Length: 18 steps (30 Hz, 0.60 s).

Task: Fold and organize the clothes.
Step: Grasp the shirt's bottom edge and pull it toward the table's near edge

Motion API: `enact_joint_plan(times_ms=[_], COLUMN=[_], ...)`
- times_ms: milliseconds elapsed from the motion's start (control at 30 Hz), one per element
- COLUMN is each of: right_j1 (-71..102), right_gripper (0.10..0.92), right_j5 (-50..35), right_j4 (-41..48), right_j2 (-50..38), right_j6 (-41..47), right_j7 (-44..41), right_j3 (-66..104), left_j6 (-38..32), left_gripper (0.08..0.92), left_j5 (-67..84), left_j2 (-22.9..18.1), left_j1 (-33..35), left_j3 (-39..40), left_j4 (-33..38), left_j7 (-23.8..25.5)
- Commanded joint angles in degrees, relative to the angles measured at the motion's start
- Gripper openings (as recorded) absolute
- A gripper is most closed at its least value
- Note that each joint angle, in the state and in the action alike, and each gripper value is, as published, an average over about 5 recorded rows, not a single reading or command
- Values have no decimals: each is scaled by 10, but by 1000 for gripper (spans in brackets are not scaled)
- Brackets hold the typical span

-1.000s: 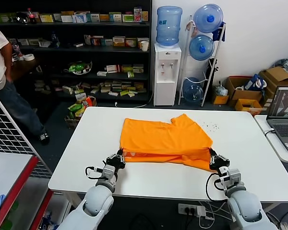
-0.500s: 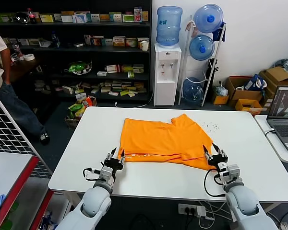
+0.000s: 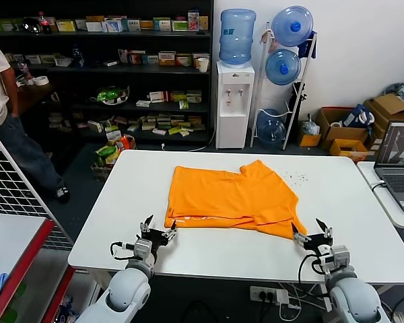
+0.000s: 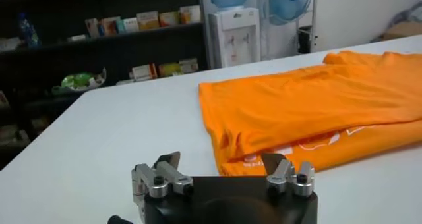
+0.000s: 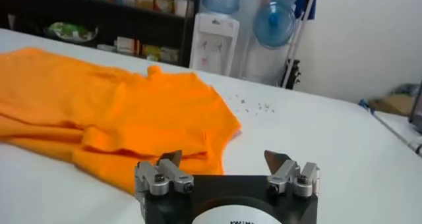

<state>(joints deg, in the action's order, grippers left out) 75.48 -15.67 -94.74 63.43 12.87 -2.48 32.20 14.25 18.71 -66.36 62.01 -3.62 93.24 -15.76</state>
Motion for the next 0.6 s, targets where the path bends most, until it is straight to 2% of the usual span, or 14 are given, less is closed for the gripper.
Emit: enact_joint_plan(times_ms=[33,200,300,600], right_j1=[48,29,15,-2], right_gripper=[822,817,766,606], right_j5=[11,20,23,25], right_j4=[-10,12,20,34], right_j2=[0,0,0,-5], right_j6=[41,31,27,32], right_j7=[-10,-21,-25,-36], right_j3=[25,4,-7,-28], left_j6=[31,34,35,32], left_gripper=[821,823,805,618], left_j5=[52,62,67,69], left_j2=[0,-5,-7,-9], left_j1=[4,-6,-14,-27], left_j3=[-2,-1,1,4], left_j4=[-6,-17,-23,-38], left_j7=[-5,-8,-7,6])
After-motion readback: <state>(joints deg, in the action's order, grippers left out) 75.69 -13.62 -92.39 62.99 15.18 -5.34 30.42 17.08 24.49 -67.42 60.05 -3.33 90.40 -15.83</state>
